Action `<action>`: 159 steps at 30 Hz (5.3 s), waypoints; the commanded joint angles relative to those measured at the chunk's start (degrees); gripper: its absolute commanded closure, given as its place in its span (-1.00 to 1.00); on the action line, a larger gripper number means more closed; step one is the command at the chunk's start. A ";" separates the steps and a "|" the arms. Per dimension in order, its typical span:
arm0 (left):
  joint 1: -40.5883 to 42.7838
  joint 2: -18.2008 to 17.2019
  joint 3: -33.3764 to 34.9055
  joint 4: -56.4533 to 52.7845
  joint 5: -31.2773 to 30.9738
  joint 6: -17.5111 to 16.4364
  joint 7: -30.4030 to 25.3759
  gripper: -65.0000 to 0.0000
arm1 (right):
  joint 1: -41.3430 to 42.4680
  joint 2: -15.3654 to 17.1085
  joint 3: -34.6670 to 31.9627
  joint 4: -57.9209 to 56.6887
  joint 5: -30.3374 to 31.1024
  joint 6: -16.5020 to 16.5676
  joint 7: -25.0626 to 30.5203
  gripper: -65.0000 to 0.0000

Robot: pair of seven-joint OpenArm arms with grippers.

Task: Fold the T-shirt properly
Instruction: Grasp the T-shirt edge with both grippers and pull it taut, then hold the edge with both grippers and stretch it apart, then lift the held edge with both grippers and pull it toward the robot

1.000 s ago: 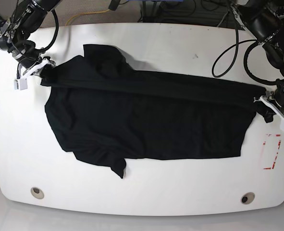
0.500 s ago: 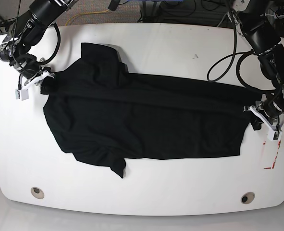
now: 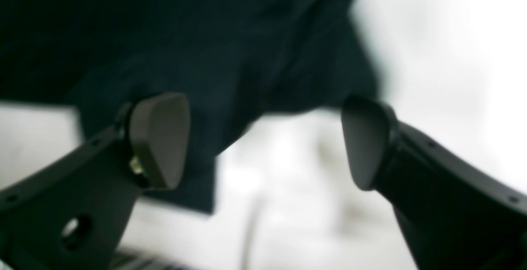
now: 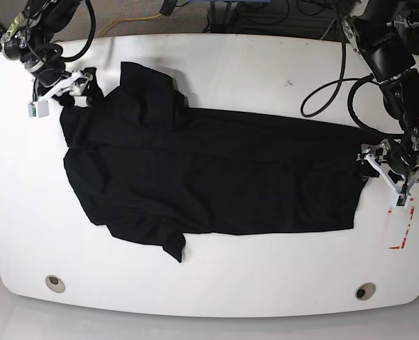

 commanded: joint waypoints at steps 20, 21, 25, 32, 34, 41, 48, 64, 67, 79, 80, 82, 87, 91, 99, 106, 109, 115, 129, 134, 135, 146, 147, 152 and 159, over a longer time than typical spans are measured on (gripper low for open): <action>5.92 -1.08 2.54 0.52 -0.33 0.07 -11.94 -0.33 | -3.07 -4.16 -6.59 -6.15 1.82 0.12 2.21 -0.53; 6.01 -1.08 2.54 0.70 -0.42 0.07 -11.94 -0.33 | -3.07 -4.16 -6.59 -6.50 1.82 0.12 2.83 -0.53; 6.89 -1.26 2.36 0.70 -0.42 0.07 -12.02 -0.33 | -2.98 -4.16 -7.47 -6.94 1.73 0.12 3.53 -0.53; 7.15 -1.26 2.27 0.70 -0.24 0.07 -11.94 -0.33 | -1.75 -4.33 -12.48 -6.94 1.73 0.12 3.79 -0.40; 7.51 -1.26 2.27 0.87 -0.24 0.07 -11.85 -0.33 | -1.22 -4.33 -12.57 -6.94 1.73 0.12 3.79 -0.11; 8.56 -1.43 2.18 1.05 -0.24 0.07 -11.94 -0.33 | -1.04 -4.33 -12.57 -6.23 2.17 0.12 3.44 0.92; 8.82 -1.52 0.25 1.05 -0.07 0.07 -11.76 -0.33 | -4.47 -3.98 -12.74 2.12 7.97 0.12 3.27 0.98; 10.32 -1.61 -1.42 1.14 -0.07 0.07 -11.85 -0.33 | 9.07 2.87 -12.74 -5.00 12.72 0.12 2.47 0.97; 10.49 -2.58 -1.33 1.05 -0.07 0.07 -11.94 -0.33 | 12.50 4.63 -12.74 -10.28 12.72 0.12 2.47 0.96; 10.49 -2.93 -1.42 1.05 -0.16 0.07 -11.94 -0.33 | 21.90 12.81 -12.83 -23.38 12.63 0.12 2.47 0.95; 10.49 -3.46 -1.42 1.05 -0.24 0.07 -11.94 -0.33 | 22.34 14.13 -12.83 -24.34 12.63 0.12 2.47 0.89; 10.49 -3.98 -1.42 1.05 -0.51 0.07 -11.94 -0.33 | 22.52 15.71 -12.83 -25.31 12.63 0.12 2.47 0.62; 10.41 -3.81 -1.42 1.05 -0.51 -0.02 -11.94 -0.33 | 20.14 19.75 -12.04 -25.05 12.72 0.12 2.47 -0.36; 10.41 -3.72 -1.42 1.05 -0.51 -0.11 -11.94 -0.33 | 16.63 22.21 -8.96 -24.52 12.63 0.12 2.56 -0.59; 10.76 -3.63 0.51 1.14 -5.52 -0.20 -11.94 -0.34 | 11.70 24.50 -6.41 -24.43 3.31 0.12 5.82 -0.40; 13.66 -3.72 1.13 0.96 -10.18 -0.11 -12.02 -0.34 | 12.41 21.34 -7.21 -24.78 -8.38 0.12 10.30 -0.40; 13.92 -3.72 1.13 0.79 -10.09 -0.11 -12.02 -0.34 | 13.46 19.84 -8.44 -24.78 -11.90 0.12 10.65 -0.40; 13.66 -3.63 1.39 -1.32 -10.00 0.16 -12.11 -0.34 | 14.78 17.20 -11.43 -24.87 -13.57 0.12 14.26 -0.40; 13.40 -3.81 4.38 -8.53 -10.00 -0.11 -15.89 0.20 | 14.96 15.97 -13.01 -28.74 -13.13 0.12 17.07 0.49; 14.01 -4.07 6.93 -9.76 -10.00 -0.11 -18.79 0.84 | 13.37 16.06 -12.92 -28.21 -12.95 0.12 16.72 0.97; 14.01 -4.07 6.93 -9.67 -10.00 -0.11 -18.79 0.97 | 13.11 16.15 -12.83 -27.42 -12.95 0.12 16.72 1.00; 25.62 -3.98 2.36 2.98 -9.39 -0.20 -18.70 1.00 | 4.32 14.39 -9.58 -11.95 -12.86 0.12 11.27 1.00; 26.85 -3.98 1.83 3.95 -9.39 -0.20 -18.70 1.00 | 3.44 14.21 -9.14 -10.81 -12.86 0.12 10.56 1.00; 34.41 -4.07 -2.83 8.35 -9.74 -0.28 -18.70 1.00 | -2.63 11.49 -6.24 -3.33 -12.86 0.12 6.52 1.00; 41.79 -3.90 -6.26 12.04 -9.39 -6.74 -18.70 1.00 | -10.36 8.59 -6.06 3.35 -12.86 0.12 6.17 1.00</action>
